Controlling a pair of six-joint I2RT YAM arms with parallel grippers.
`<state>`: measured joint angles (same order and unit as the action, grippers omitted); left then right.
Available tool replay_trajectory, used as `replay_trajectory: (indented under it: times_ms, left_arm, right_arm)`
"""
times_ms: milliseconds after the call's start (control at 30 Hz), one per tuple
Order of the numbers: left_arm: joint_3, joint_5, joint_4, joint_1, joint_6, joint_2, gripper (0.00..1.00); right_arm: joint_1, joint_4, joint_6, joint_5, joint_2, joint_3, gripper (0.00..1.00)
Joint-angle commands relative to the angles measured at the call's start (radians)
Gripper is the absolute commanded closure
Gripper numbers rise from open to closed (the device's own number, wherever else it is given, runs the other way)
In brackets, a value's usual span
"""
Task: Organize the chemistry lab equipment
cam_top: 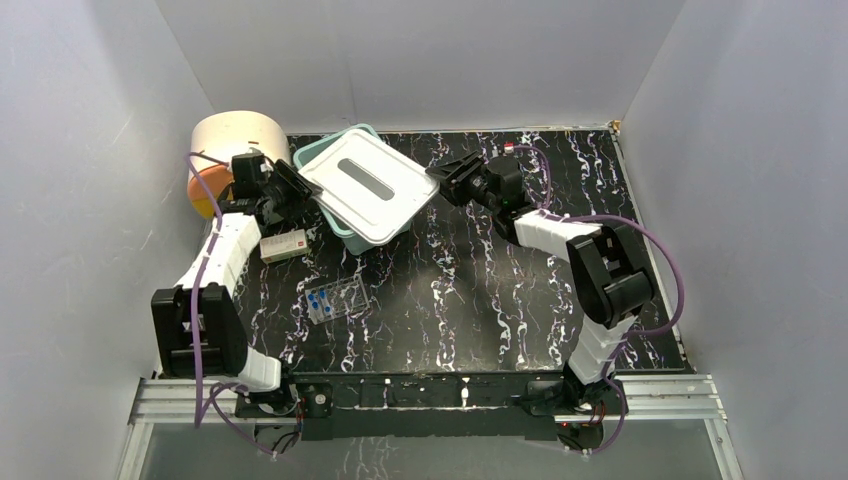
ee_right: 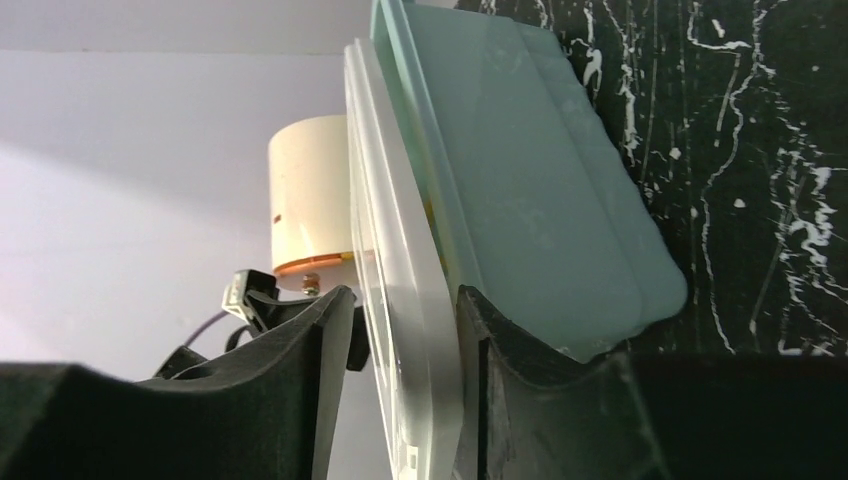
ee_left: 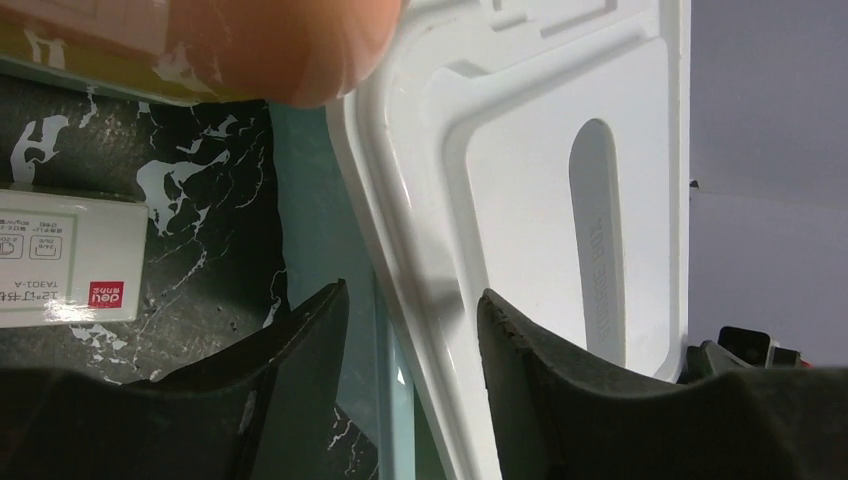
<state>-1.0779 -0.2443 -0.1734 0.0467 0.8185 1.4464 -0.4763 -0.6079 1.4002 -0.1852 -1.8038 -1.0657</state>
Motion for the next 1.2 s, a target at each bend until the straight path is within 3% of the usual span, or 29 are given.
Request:
replay_trajectory:
  times_ms: [0,300,433,700,833,1000,1167]
  left_arm:
    - [-0.062,-0.002,-0.003,0.005,-0.048,0.014,0.54]
    - [-0.13,0.027,-0.062,0.005,-0.098,0.037,0.46]
    - [-0.149,0.045,-0.111,0.005,-0.116,0.037,0.41]
    - [-0.161,0.026,-0.161,0.005,-0.127,0.032,0.37]
    - [-0.159,-0.006,-0.147,0.005,-0.125,0.049,0.47]
    - [-0.173,-0.016,-0.135,0.004,-0.129,0.083,0.61]
    - [-0.196,-0.016,-0.138,0.005,-0.142,0.106,0.66]
  right_arm:
    - [-0.002,0.084,-0.101,-0.002,0.092,-0.029,0.46]
    - [0.007,0.306,-0.377,-0.026,0.142,-0.071,0.25]
    - [0.008,0.409,-0.535,-0.103,0.129,-0.127,0.25]
    - [0.006,0.559,-0.658,-0.208,0.11,-0.216,0.28]
    - [0.003,0.667,-0.717,-0.202,0.093,-0.276,0.31]
    - [-0.017,0.718,-0.748,-0.212,0.07,-0.315,0.44]
    - [-0.035,0.74,-0.744,-0.232,0.05,-0.335,0.49]
